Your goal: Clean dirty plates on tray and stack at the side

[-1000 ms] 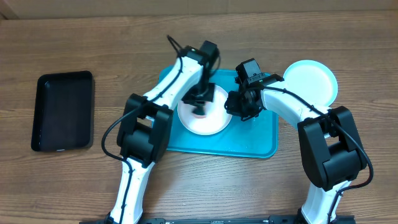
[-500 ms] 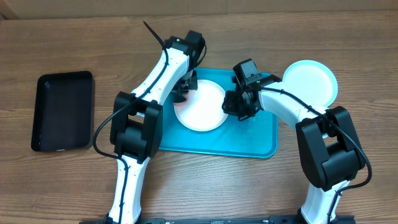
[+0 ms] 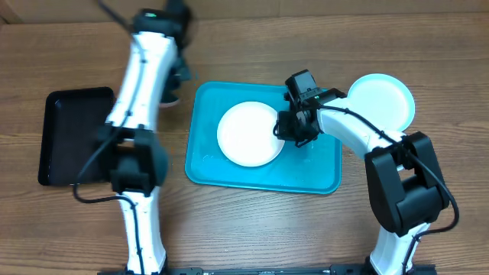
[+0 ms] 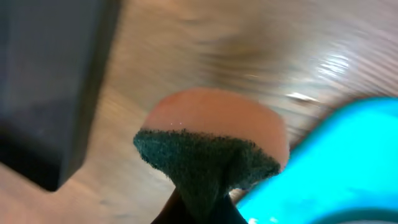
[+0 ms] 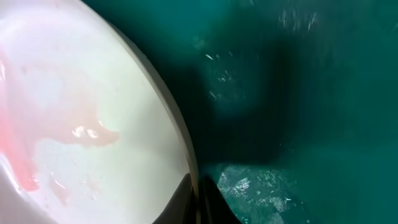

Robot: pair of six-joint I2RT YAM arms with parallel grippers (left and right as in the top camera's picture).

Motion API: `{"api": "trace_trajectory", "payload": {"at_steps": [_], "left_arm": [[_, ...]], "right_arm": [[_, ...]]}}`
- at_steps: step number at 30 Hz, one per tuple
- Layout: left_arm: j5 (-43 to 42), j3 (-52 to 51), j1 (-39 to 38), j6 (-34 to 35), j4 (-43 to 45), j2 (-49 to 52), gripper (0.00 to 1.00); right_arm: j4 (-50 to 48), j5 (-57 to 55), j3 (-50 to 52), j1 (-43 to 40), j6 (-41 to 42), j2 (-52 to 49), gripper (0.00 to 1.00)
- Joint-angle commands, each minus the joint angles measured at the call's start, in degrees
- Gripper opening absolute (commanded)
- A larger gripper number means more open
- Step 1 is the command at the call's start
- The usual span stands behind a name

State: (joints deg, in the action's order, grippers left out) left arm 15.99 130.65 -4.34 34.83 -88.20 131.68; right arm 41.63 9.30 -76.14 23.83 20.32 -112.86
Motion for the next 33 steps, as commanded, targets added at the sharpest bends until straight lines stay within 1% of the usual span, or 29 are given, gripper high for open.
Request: {"api": "trace_trajectory", "payload": {"at_steps": [1,4,7,11,13,14,18,20,22,23,24,25,26,27,28,33], "left_arm": [[-2.7,-0.5,8.7,1.1,-0.9,-1.7,0.04],[-5.5,-3.0,15.2,-0.4,0.0,-1.7,0.04],[-9.1,-6.4,21.1,-2.8,2.6,-1.7,0.04],[-12.3,-11.3,27.7,-3.7,6.1,-1.7,0.04],[-14.6,-13.4,29.8,-5.3,8.0,-1.7,0.04],[-17.2,-15.0,31.2,-7.1,9.9,-1.7,0.04],[-20.2,-18.1,33.3,-8.1,12.5,-1.7,0.04],[-20.1,-18.7,33.9,-8.0,13.4,-1.7,0.09],[-20.0,-18.7,34.2,-8.0,14.2,-1.7,0.17],[-20.0,-18.5,34.5,-8.1,14.6,-1.7,0.26],[-20.0,-18.4,34.7,-8.0,14.7,-1.7,0.45],[-20.0,-18.4,34.8,-8.0,14.9,-1.7,0.72],[-20.0,-18.3,35.0,-8.1,15.0,-1.7,0.84],[-20.1,-18.2,35.2,-8.0,15.0,-1.7,0.93],[-20.1,-18.0,35.3,-8.1,14.9,-1.7,0.95],[-20.0,-13.4,35.9,-9.5,11.2,-1.8,0.96]], "right_arm": [[0.3,-12.0,-3.9,3.5,-1.7,6.7,0.04],[1.0,-20.2,-5.6,6.2,-2.0,8.7,0.04],[1.8,-25.9,-7.7,8.9,-4.2,9.3,0.04],[2.7,-36.0,-9.7,12.6,-4.3,9.4,0.04],[2.7,-41.7,-10.1,14.3,-5.0,9.4,0.04],[2.5,-45.3,-10.2,15.6,-7.0,9.4,0.04],[2.2,-54.8,-10.2,18.7,-10.9,9.4,0.04],[2.1,-59.3,-10.2,20.4,-12.6,9.4,0.04],[2.0,-63.0,-10.2,22.0,-14.3,9.4,0.04],[1.9,-65.1,-10.2,23.1,-15.5,9.4,0.04],[1.7,-66.5,-10.2,23.8,-16.4,9.4,0.04],[1.4,-67.9,-10.2,24.4,-17.3,9.4,0.04],[1.0,-69.0,-10.2,24.8,-18.1,9.4,0.04],[0.6,-70.2,-10.2,25.2,-19.0,9.4,0.04],[0.0,-71.4,-10.2,25.6,-19.6,9.4,0.04],[-1.1,-73.8,-10.2,26.4,-19.8,9.4,0.04]]}}
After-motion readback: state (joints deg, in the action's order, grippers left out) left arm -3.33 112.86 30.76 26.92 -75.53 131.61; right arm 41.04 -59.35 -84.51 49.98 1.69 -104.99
